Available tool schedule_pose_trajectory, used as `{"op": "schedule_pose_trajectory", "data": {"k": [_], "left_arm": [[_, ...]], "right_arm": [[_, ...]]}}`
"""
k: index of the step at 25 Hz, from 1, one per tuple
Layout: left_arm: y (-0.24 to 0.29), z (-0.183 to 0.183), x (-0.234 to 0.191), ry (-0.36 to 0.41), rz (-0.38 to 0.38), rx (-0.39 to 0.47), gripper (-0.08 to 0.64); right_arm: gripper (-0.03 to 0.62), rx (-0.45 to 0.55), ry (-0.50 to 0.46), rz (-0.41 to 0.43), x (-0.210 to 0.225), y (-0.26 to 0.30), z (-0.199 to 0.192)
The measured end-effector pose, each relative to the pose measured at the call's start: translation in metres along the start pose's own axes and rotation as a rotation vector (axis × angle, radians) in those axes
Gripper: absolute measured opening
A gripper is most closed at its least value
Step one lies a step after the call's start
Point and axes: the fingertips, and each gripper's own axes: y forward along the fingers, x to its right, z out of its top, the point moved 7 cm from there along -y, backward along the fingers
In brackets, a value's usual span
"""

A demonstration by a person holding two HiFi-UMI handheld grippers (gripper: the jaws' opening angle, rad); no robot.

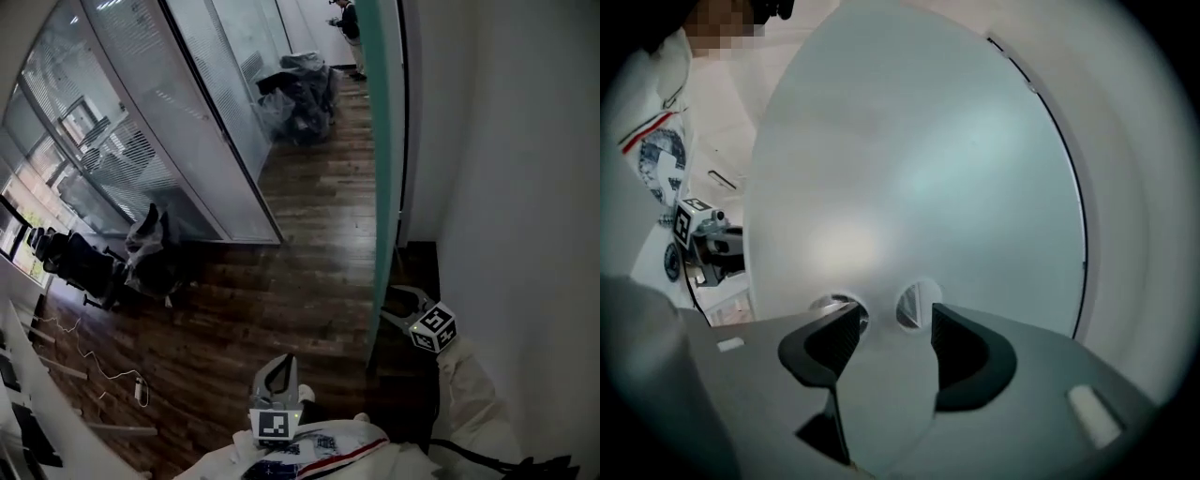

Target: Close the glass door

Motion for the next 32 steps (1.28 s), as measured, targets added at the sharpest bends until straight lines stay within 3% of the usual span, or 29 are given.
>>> {"op": "schedule_pose_trajectory", "data": {"k": [3, 5, 9, 18, 27, 32], "left_arm": [[-0.006, -0.006, -0.021, -0.012, 0.084, -0.006, 0.003], [-0.006, -0.009, -0.027, -0.016, 0.1, -0.004, 0.003], [0.004, -0.019, -0.032, -0.007, 0.062, -0.002, 0.003], [0.037, -0.016, -0.036, -0.008, -0.038, 0.057, 0.003], [0.048, -0.03, -0.07, -0.039, -0.051, 0.051, 0.003], [0.059, -0.043, -0.098, -0.072, -0.027, 0.062, 0.003]], "right_arm": [[0.234, -0.03, -0.031, 0.071, -0.004, 0.028, 0.003], [0.168, -0.025, -0.053, 0.091, -0.007, 0.042, 0.001], [0.153, 0.045, -0.053, 0.065, -0.009, 0.056, 0.0], [0.155, 0.044, -0.061, 0.057, -0.015, 0.074, 0.002], [0.133, 0.022, -0.086, -0.034, -0.032, 0.107, 0.013], [0.133, -0.005, -0.084, -0.045, -0.036, 0.133, 0.014]]}}
